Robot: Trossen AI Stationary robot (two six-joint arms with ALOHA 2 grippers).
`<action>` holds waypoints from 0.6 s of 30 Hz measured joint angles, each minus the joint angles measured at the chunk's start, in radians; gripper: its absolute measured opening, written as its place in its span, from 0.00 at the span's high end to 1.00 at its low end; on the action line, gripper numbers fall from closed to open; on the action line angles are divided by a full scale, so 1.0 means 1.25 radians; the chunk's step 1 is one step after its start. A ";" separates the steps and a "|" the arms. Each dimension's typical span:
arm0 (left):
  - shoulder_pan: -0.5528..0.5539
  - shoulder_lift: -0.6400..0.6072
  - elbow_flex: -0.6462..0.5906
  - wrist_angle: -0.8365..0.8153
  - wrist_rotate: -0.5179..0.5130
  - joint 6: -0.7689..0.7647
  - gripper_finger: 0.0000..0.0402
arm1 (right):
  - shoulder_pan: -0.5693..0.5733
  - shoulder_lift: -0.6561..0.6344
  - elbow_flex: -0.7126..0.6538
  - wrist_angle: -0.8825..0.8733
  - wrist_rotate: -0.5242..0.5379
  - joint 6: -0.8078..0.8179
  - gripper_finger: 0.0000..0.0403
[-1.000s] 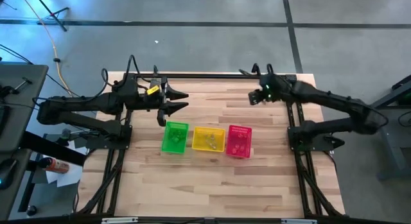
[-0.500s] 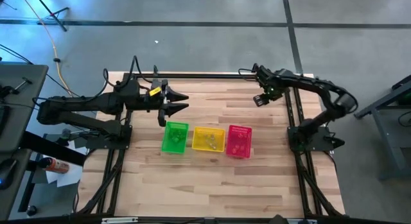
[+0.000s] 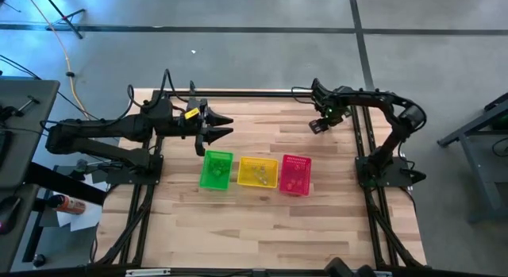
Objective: Sort Halloween decoration
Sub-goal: Put the white skull toy into the yellow basket
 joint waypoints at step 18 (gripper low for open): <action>0.000 0.000 0.000 -0.001 0.000 0.002 0.61 | -0.018 0.010 0.002 0.018 -0.004 -0.040 0.96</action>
